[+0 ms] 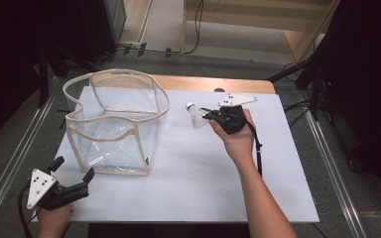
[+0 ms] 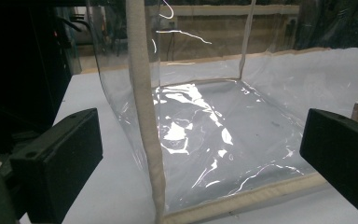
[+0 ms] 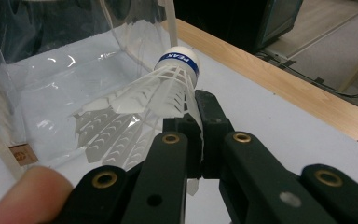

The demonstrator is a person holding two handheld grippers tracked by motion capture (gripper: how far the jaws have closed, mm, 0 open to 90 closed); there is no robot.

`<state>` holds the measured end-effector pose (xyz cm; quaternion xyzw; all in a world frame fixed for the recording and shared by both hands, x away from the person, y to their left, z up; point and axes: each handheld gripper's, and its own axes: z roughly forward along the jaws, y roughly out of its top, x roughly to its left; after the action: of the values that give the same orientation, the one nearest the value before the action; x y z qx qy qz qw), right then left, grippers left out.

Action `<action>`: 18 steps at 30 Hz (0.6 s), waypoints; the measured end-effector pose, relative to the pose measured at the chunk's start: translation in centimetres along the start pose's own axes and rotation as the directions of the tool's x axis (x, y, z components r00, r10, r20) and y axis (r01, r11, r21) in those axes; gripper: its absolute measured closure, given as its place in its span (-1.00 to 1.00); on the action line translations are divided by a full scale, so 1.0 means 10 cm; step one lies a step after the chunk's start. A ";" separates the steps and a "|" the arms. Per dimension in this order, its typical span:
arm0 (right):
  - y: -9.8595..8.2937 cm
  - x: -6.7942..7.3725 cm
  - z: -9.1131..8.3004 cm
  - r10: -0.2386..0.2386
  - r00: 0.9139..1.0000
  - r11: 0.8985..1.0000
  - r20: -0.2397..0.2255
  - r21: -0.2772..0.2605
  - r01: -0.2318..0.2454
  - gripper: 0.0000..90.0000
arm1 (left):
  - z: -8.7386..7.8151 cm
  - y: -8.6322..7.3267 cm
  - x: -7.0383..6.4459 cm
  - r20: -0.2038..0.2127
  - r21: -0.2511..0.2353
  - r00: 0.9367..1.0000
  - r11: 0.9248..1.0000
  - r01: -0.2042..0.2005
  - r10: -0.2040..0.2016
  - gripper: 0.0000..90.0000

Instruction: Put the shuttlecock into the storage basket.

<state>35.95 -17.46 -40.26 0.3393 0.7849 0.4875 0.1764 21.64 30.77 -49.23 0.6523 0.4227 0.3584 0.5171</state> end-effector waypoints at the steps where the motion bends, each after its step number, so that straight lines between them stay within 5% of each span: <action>1: 0.01 0.00 0.00 0.000 1.000 1.000 -0.001 0.000 0.000 0.94 | 0.00 0.00 0.00 0.000 0.000 1.000 1.000 0.000 0.000 -1.00; 18: 0.17 0.03 -0.03 -0.008 1.000 1.000 -0.005 -0.024 0.008 0.94 | 0.00 0.00 -0.01 -0.001 0.002 1.000 1.000 -0.007 0.007 -1.00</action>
<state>36.15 -16.93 -38.57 0.3327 0.7809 0.4969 0.1805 21.65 30.70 -49.24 0.6541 0.4210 0.3600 0.5151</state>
